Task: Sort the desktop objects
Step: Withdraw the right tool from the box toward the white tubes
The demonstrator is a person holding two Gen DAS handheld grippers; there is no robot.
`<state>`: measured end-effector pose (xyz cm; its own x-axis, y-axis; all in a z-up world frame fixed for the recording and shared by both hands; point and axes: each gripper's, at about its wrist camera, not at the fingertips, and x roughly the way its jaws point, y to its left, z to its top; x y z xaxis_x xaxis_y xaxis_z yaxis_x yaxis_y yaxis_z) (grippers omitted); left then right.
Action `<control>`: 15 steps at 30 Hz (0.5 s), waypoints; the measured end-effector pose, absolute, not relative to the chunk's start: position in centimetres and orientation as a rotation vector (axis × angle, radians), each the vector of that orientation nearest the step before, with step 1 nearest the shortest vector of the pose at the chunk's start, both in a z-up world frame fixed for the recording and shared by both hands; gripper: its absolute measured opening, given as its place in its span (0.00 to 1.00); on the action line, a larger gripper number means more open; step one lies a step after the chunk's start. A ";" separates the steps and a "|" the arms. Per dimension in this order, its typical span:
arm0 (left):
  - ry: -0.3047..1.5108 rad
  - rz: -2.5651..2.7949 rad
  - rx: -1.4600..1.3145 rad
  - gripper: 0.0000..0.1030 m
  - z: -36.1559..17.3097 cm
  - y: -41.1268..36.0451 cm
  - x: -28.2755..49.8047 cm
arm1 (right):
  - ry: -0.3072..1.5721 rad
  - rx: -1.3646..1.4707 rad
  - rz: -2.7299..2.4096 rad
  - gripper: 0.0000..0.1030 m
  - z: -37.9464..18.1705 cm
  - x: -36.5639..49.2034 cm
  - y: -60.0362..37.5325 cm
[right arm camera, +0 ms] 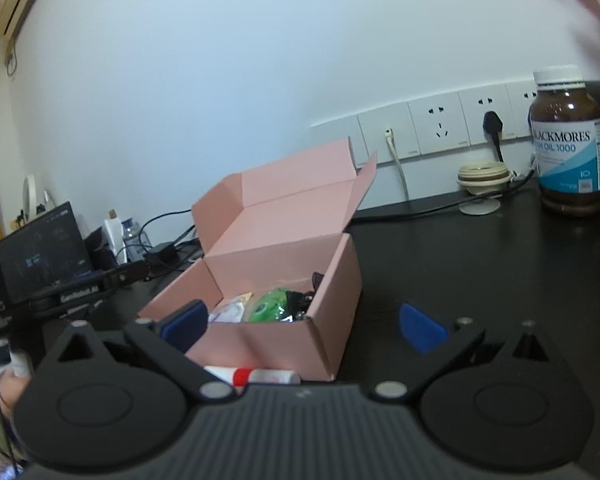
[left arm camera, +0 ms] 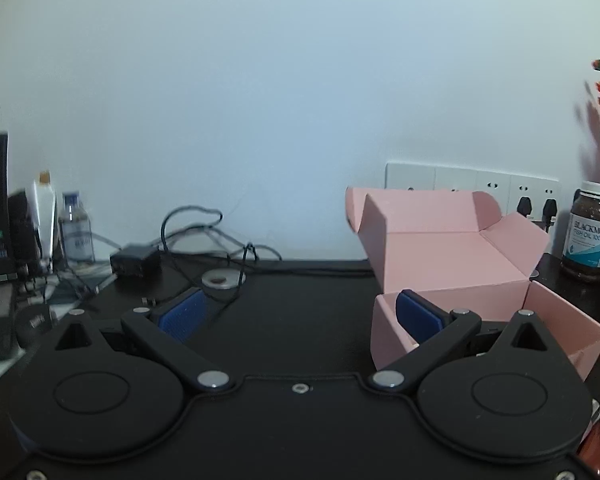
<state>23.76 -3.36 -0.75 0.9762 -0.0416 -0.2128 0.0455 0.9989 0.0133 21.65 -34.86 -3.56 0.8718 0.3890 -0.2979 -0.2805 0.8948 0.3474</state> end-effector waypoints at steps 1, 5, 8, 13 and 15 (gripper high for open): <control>0.205 -0.047 0.031 1.00 -0.7 -3.5 23.4 | 0.376 0.308 0.353 0.99 -3.6 21.7 -34.9; 0.237 -0.056 0.084 1.00 -0.6 -4.1 22.1 | 0.394 0.332 0.350 0.99 -3.7 22.0 -35.1; 0.283 -0.078 0.096 1.00 -0.7 -4.2 20.5 | 0.387 0.337 0.358 0.99 -3.8 22.1 -35.1; 0.409 -0.175 0.090 1.00 -1.1 -4.2 18.8 | 0.366 0.321 0.379 0.99 -3.6 21.5 -34.9; 0.446 -0.200 0.105 1.00 -1.3 -4.4 18.4 | 0.364 0.328 0.384 0.99 -3.6 21.5 -35.0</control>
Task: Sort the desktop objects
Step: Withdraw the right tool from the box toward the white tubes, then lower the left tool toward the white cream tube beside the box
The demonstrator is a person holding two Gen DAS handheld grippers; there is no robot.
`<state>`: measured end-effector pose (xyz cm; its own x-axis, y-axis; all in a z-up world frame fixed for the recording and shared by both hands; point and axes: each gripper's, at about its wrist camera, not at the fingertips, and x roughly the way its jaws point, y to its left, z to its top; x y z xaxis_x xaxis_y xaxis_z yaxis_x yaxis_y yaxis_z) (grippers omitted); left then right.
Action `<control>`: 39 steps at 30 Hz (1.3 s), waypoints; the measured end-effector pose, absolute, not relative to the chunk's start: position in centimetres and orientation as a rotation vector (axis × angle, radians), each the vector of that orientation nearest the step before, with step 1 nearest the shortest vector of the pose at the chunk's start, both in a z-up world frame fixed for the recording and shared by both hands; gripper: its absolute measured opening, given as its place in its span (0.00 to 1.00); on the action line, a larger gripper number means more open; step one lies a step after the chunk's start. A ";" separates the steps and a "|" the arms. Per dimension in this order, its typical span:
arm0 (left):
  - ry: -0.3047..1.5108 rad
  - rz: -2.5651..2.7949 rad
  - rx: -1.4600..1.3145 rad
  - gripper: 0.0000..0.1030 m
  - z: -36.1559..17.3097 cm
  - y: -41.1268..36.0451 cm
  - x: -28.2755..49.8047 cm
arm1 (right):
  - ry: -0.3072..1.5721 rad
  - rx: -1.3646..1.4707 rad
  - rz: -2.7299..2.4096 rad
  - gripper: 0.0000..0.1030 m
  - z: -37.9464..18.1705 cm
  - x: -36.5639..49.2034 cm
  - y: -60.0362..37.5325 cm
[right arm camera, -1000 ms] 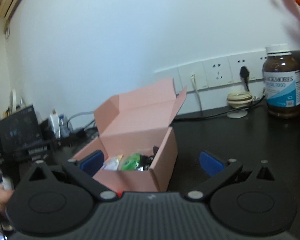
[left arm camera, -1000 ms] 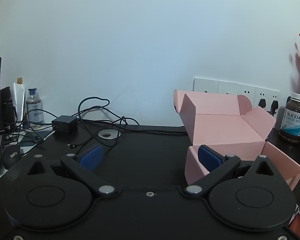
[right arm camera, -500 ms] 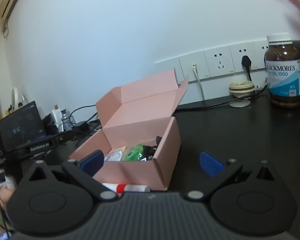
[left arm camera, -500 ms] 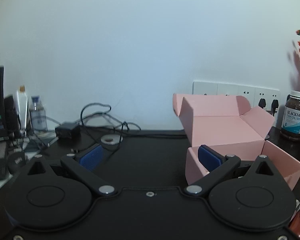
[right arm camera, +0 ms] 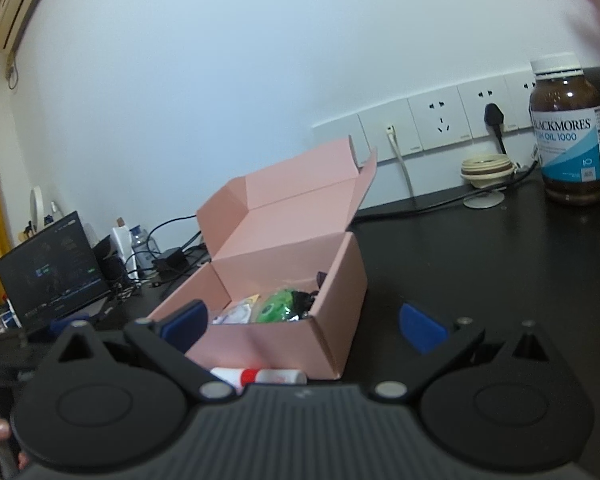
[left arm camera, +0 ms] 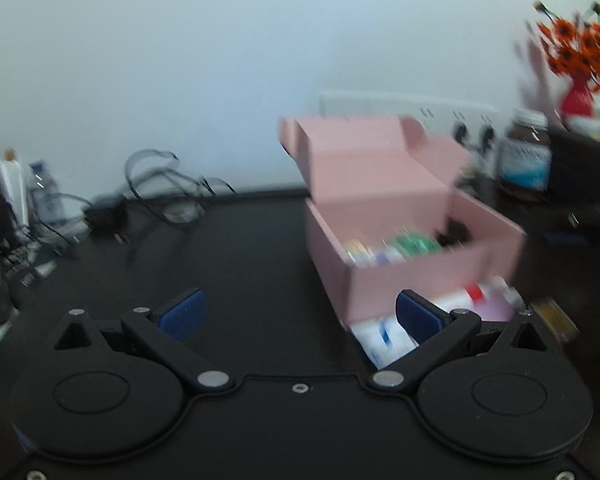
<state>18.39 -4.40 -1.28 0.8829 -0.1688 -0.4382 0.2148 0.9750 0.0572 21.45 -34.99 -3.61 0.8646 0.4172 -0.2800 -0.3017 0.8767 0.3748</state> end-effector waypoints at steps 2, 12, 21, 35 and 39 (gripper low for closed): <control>0.453 -0.203 0.130 1.00 -1.4 -4.7 18.0 | 0.361 0.334 0.383 0.99 -3.6 21.4 -35.1; 0.493 -0.275 0.185 0.94 -1.8 -6.6 17.1 | 0.363 0.347 0.388 0.99 -3.7 21.2 -35.3; 0.579 -0.344 0.107 0.72 -2.9 -6.2 18.1 | 0.373 0.346 0.389 0.99 -3.7 21.4 -35.2; 0.631 -0.382 0.078 0.51 -3.4 -6.2 18.8 | 0.385 0.350 0.392 0.99 -3.8 21.6 -35.3; 0.634 -0.391 0.096 0.41 -3.4 -6.8 18.8 | 0.388 0.354 0.391 0.99 -3.8 21.7 -35.3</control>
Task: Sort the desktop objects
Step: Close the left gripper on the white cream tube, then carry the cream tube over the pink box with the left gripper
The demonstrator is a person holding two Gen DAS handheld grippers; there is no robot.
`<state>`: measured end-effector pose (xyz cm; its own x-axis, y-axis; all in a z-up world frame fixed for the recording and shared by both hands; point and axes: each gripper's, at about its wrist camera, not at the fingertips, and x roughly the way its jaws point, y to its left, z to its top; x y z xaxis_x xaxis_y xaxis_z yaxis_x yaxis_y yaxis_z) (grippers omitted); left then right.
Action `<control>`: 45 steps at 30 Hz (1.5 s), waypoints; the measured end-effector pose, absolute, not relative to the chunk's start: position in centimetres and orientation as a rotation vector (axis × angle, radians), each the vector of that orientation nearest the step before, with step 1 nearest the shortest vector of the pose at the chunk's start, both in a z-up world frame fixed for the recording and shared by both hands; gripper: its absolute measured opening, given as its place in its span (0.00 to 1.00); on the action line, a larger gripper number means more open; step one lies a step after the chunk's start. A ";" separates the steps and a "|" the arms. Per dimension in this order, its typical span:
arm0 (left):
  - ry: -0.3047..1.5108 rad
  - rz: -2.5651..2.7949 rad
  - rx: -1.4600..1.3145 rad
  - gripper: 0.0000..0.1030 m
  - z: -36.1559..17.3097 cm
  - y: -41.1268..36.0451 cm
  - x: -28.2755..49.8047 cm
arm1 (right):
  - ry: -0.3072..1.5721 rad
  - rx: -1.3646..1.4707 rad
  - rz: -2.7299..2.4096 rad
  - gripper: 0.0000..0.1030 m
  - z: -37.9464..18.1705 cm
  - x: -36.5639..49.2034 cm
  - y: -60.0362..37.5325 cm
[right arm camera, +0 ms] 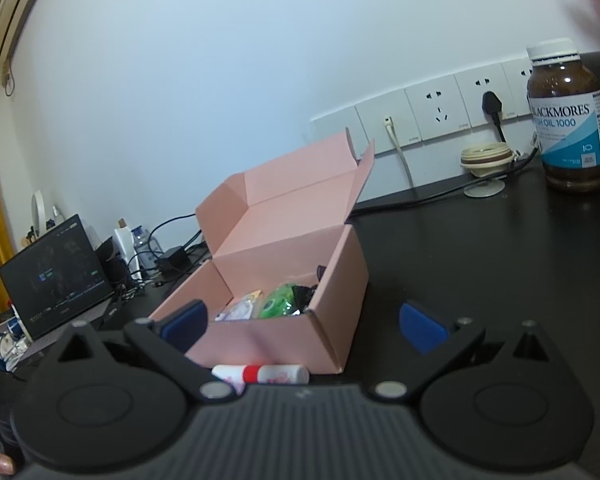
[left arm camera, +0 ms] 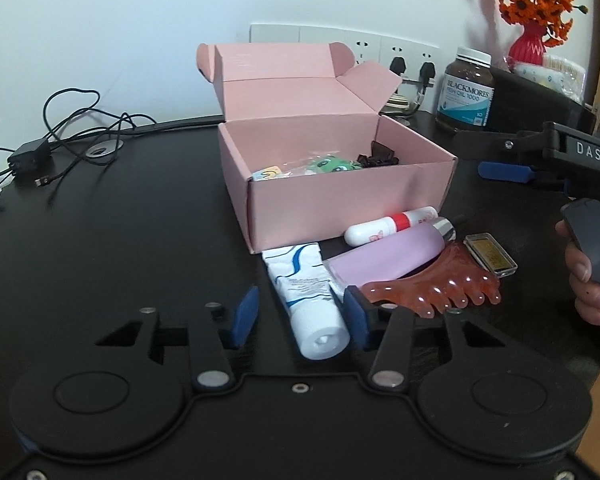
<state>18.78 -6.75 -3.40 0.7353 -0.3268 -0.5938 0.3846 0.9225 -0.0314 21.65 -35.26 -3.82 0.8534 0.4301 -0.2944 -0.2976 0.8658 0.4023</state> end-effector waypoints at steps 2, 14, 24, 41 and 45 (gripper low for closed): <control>0.631 -0.391 0.107 0.33 -3.4 -7.0 18.6 | 0.389 0.354 0.392 0.99 -3.8 21.6 -35.3; 0.592 -0.360 0.102 0.28 -2.9 -6.2 17.3 | 0.388 0.351 0.390 0.99 -3.8 21.6 -35.2; 0.478 -0.347 0.088 0.28 0.2 -5.7 17.5 | 0.390 0.353 0.388 0.99 -3.8 21.7 -35.2; 0.362 -0.320 0.161 0.20 2.1 -10.6 25.4 | 0.404 0.363 0.392 0.99 -3.9 22.1 -35.2; 0.383 -0.321 0.160 0.19 1.3 -10.7 26.1 | 0.408 0.367 0.393 0.99 -4.0 22.2 -35.2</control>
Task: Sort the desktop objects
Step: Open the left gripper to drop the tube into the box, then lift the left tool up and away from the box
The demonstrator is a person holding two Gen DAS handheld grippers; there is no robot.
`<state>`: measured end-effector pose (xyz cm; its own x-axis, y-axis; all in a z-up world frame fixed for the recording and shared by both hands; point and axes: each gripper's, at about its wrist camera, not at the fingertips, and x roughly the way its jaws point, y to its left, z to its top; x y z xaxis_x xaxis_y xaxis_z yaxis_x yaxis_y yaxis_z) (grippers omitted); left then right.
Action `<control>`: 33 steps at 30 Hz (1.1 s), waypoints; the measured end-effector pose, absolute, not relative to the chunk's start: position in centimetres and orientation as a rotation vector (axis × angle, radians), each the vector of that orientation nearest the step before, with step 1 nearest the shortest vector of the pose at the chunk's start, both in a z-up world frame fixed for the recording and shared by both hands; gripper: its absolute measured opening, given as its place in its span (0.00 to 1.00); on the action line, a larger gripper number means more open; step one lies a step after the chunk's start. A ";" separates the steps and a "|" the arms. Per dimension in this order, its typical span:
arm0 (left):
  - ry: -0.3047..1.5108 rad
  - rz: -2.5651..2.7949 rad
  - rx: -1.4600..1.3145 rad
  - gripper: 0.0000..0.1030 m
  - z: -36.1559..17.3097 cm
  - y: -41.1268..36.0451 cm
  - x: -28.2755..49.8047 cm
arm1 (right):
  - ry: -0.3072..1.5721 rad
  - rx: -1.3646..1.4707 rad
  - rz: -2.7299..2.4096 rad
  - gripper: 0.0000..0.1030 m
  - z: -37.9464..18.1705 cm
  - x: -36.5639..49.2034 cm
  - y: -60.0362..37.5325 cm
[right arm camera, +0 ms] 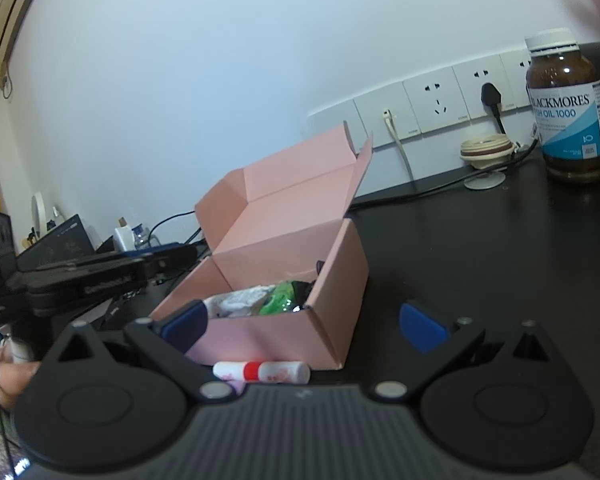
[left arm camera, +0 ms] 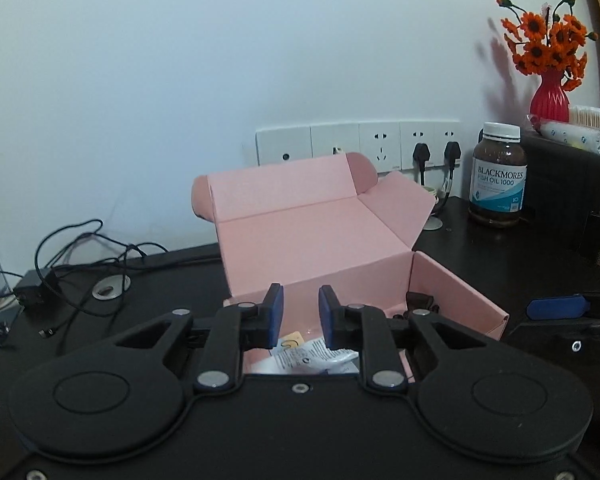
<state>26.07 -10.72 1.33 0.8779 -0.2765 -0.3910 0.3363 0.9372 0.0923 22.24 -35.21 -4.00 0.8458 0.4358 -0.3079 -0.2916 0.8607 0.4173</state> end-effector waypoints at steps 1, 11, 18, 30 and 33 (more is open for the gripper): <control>0.386 -0.321 0.168 0.19 1.2 -10.8 26.1 | 0.409 0.367 0.394 0.99 -4.0 22.3 -35.2; 0.445 -0.320 0.169 0.19 0.6 -11.0 27.5 | 0.413 0.368 0.392 0.99 -4.1 22.4 -35.2; 0.402 -0.310 0.234 0.27 0.1 -11.4 26.7 | 0.413 0.372 0.392 0.99 -4.1 22.4 -35.2; 0.090 -0.270 0.207 1.00 0.0 -8.1 21.8 | 0.420 0.373 0.370 0.99 -4.2 22.2 -35.2; 0.084 -0.256 0.201 1.00 -0.2 -7.2 22.0 | 0.428 0.366 0.360 0.99 -4.3 22.3 -35.1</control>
